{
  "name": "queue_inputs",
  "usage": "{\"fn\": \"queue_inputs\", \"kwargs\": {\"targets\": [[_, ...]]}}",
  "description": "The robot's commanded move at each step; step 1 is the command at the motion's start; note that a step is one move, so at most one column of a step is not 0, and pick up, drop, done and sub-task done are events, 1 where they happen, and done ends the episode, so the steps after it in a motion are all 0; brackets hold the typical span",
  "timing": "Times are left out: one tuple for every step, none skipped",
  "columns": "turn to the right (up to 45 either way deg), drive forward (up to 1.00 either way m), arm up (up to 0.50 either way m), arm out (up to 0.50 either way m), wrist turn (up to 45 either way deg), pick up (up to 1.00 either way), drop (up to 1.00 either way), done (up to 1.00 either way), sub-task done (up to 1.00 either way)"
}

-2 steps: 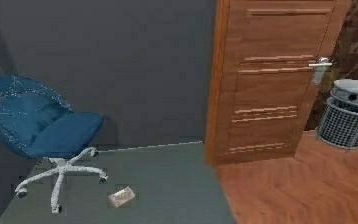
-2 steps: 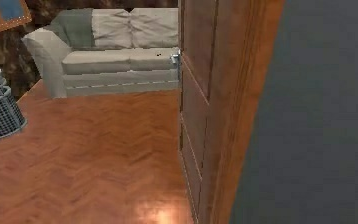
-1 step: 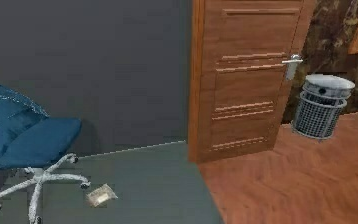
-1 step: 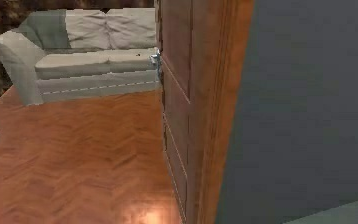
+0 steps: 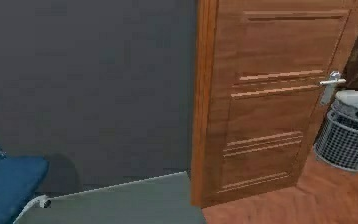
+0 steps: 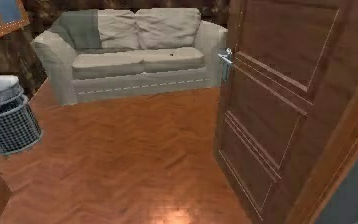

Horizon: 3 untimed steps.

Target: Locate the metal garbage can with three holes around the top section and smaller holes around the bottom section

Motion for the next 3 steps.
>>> {"fn": "queue_inputs", "kwargs": {"targets": [[45.0,0.0,0.0,0.0,0.0,0.0,0.0,0.0,0.0],[18.0,0.0,0.0,0.0,0.0,0.0,0.0,0.0,0.0],[0.0,1.0,0.0,0.0,0.0,0.0,0.0,0.0,0.0]]}}
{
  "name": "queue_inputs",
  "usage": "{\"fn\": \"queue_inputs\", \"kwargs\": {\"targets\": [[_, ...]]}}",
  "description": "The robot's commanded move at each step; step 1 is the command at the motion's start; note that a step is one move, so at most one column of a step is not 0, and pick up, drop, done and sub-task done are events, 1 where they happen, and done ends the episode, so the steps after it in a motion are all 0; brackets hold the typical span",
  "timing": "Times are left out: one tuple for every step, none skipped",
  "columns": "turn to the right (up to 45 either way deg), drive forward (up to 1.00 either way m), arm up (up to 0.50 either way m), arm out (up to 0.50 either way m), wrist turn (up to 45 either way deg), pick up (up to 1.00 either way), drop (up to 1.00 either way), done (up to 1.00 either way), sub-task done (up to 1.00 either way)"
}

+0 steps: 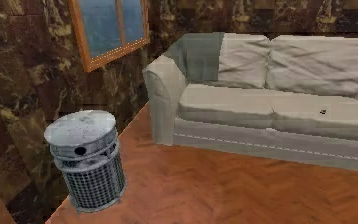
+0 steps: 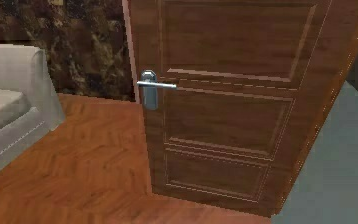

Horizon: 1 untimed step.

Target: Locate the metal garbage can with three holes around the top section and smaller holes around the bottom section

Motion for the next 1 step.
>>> {"fn": "queue_inputs", "kwargs": {"targets": [[3.0,0.0,0.0,0.0,0.0,0.0,0.0,0.0,0.0]]}}
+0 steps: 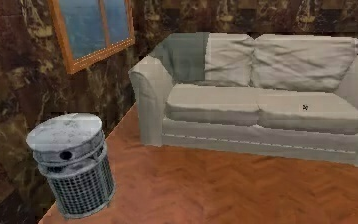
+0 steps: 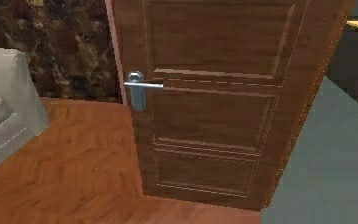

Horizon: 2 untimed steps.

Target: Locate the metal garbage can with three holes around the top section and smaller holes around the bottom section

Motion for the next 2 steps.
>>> {"fn": "queue_inputs", "kwargs": {"targets": [[0.0,0.55,0.0,0.0,0.0,0.0,0.0,0.0,0.0],[-45.0,0.0,0.0,0.0,0.0,0.0,0.0,0.0,0.0]]}}
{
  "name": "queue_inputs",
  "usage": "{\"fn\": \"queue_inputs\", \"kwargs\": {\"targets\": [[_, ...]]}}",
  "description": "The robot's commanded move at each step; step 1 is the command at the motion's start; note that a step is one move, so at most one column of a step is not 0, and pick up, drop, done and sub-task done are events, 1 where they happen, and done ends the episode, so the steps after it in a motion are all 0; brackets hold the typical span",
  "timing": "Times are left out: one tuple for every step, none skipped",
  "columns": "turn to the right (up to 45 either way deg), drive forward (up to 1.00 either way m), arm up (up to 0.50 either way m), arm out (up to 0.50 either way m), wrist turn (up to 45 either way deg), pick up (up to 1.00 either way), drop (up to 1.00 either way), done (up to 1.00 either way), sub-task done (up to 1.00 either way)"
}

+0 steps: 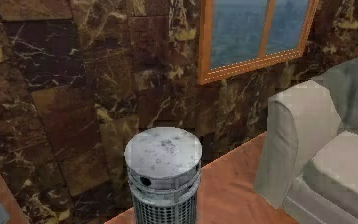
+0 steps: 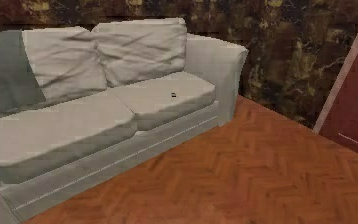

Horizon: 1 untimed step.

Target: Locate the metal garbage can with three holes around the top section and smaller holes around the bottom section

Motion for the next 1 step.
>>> {"fn": "queue_inputs", "kwargs": {"targets": [[0.0,0.0,0.0,0.0,0.0,0.0,0.0,1.0,0.0]]}}
